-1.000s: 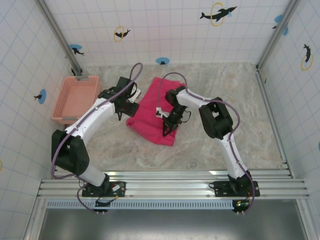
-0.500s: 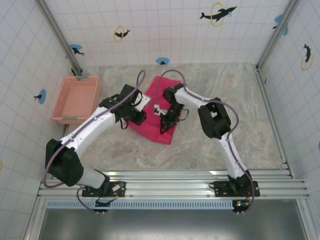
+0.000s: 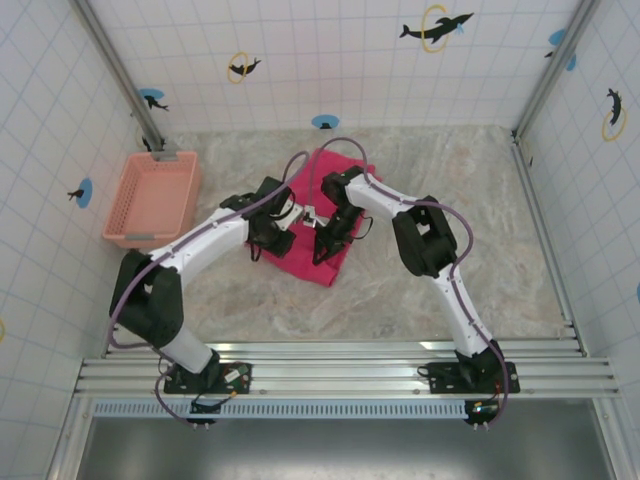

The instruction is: Roll up the long pants

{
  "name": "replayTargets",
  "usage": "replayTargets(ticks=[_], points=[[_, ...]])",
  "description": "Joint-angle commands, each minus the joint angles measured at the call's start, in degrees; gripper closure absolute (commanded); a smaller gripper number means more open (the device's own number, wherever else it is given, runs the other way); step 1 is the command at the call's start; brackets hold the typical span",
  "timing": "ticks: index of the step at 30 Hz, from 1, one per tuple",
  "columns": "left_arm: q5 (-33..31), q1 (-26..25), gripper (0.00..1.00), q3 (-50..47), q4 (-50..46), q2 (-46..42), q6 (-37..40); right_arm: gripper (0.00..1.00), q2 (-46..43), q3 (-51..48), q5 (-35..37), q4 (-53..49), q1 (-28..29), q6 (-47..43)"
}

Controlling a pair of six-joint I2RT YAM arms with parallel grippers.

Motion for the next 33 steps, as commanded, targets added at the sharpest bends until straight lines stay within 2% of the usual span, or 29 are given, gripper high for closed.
replayTargets(ticks=[1, 7, 11, 18, 20, 24, 27, 29, 33], points=[[-5.11, 1.9, 0.54, 3.51, -0.61, 4.26, -0.59, 0.91, 0.45, 0.03, -1.72, -0.37, 0.04, 0.22], [-3.47, 6.15, 0.54, 5.6, 2.13, 10.29, 1.54, 0.9, -0.89, -2.55, -1.13, -0.17, -0.04, -0.5], [-1.98, 7.53, 0.55, 6.56, 3.05, 13.92, 2.88, 0.76, -2.85, -2.04, 3.86, -0.27, -0.8, -1.18], [-0.5, 8.13, 0.56, 7.42, 3.0, 16.94, 2.88, 0.62, -8.81, 0.45, 19.73, -1.64, -2.16, -4.87], [0.2, 8.13, 0.56, 7.7, 2.79, 17.65, 2.9, 0.61, -13.97, -1.14, 23.96, -0.87, -1.49, -7.43], [0.81, 8.17, 0.56, 9.02, 2.32, 19.05, 2.87, 0.56, -24.19, -12.1, 33.0, 7.65, 2.78, -10.31], [1.14, 8.17, 0.56, 10.32, 2.06, 19.96, 2.92, 0.45, -31.0, -21.38, 41.4, 15.1, 9.97, -13.26], [1.37, 8.17, 0.56, 10.98, 1.34, 20.64, 2.92, 0.41, -32.75, -25.5, 44.6, 18.47, 14.31, -14.7], [1.45, 8.34, 0.56, 13.36, 0.26, 21.51, 5.48, 0.4, -32.17, -29.82, 48.03, 23.74, 18.79, -14.85]])
